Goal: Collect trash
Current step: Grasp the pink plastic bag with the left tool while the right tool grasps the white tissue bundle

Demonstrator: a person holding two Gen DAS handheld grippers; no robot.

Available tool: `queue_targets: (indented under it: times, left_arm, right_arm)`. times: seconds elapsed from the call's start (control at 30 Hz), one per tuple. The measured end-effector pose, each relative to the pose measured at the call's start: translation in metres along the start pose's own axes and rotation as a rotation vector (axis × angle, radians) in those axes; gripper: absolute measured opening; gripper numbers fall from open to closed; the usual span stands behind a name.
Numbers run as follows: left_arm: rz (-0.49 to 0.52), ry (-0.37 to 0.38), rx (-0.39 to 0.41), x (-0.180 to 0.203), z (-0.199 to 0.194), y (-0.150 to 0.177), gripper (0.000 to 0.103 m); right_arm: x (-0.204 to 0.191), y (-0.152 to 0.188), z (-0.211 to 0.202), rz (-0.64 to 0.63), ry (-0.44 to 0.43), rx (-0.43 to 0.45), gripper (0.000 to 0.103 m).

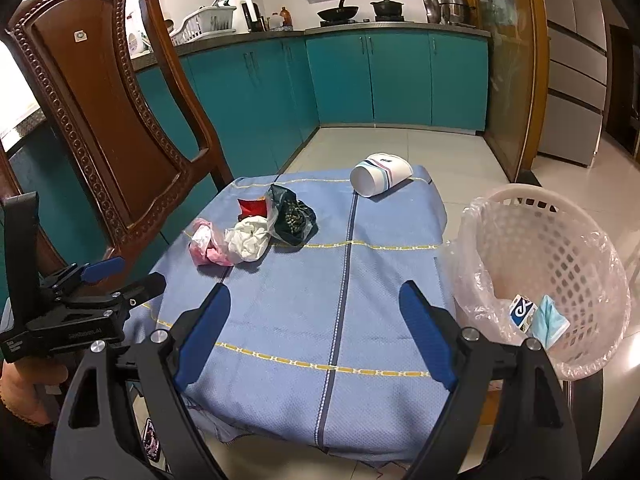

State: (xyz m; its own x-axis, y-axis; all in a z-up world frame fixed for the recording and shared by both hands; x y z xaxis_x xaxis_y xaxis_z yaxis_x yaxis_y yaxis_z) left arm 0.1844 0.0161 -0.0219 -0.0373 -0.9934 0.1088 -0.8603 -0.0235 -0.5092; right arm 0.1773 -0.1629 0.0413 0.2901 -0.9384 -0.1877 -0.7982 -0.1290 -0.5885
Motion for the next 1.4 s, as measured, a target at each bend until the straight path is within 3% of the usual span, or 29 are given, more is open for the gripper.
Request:
queue_targets:
  times: [0.27, 0.37, 0.43, 0.53, 0.67, 0.7, 0.73, 0.83, 0.93, 1.13, 1.27, 1.4]
  left_arm:
    - [-0.033, -0.008, -0.005, -0.009, 0.007, -0.005, 0.097]
    - [-0.042, -0.045, 0.002, -0.015, 0.022, -0.020, 0.096]
    - [-0.047, -0.071, 0.002, -0.019, 0.032, -0.030, 0.085]
    - [-0.088, -0.047, -0.055, -0.027, 0.058, -0.045, 0.067]
    - [-0.097, -0.048, -0.117, -0.031, 0.091, -0.058, 0.063]
    - [-0.106, -0.039, -0.139, -0.033, 0.099, -0.056, 0.054]
    - [-0.120, -0.021, -0.152, -0.035, 0.105, -0.054, 0.051]
    - [-0.132, 0.024, -0.141, -0.039, 0.097, -0.053, 0.033]
    - [-0.129, 0.071, -0.068, -0.040, 0.058, -0.052, 0.027]
    - [-0.093, 0.124, 0.237, -0.040, -0.072, -0.027, 0.021]
    - [-0.064, 0.123, 0.310, -0.040, -0.092, -0.006, 0.021]
    - [-0.038, 0.101, 0.315, -0.043, -0.087, -0.002, 0.021]
  right_arm:
    - [0.000, 0.000, -0.001, -0.001, -0.006, -0.001, 0.084]
    - [-0.002, 0.000, 0.000, -0.005, -0.010, -0.004, 0.084]
    - [-0.003, 0.000, 0.002, -0.007, -0.012, -0.006, 0.084]
    - [-0.004, 0.001, 0.004, -0.011, -0.011, -0.010, 0.084]
    - [-0.006, 0.002, 0.009, -0.015, -0.010, -0.024, 0.084]
    - [-0.007, 0.002, 0.010, -0.017, -0.011, -0.025, 0.084]
    - [-0.009, 0.002, 0.011, -0.022, -0.012, -0.026, 0.084]
    - [-0.013, 0.005, 0.014, -0.039, -0.011, -0.034, 0.084]
    - [-0.017, 0.007, 0.019, -0.046, -0.023, -0.048, 0.084]
    - [-0.032, 0.012, 0.044, -0.039, -0.082, -0.098, 0.084]
    - [-0.051, 0.002, 0.078, -0.007, -0.123, -0.149, 0.084]
    - [-0.070, -0.029, 0.128, 0.066, -0.157, -0.190, 0.083]
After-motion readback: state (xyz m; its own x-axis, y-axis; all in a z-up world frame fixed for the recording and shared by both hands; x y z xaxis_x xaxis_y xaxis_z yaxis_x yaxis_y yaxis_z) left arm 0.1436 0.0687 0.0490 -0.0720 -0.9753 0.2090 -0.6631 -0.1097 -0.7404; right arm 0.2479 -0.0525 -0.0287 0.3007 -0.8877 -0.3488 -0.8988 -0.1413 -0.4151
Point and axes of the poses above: each gripper's, at about its wrist camera, not at the fingertips, and z roughly the way its jaws point, x to its right, y to its underside, the point moved 5 cm from there along z, roughly the way its jaws point, and after that the axes turned 15 degrees about -x, right-handed, at the moved point
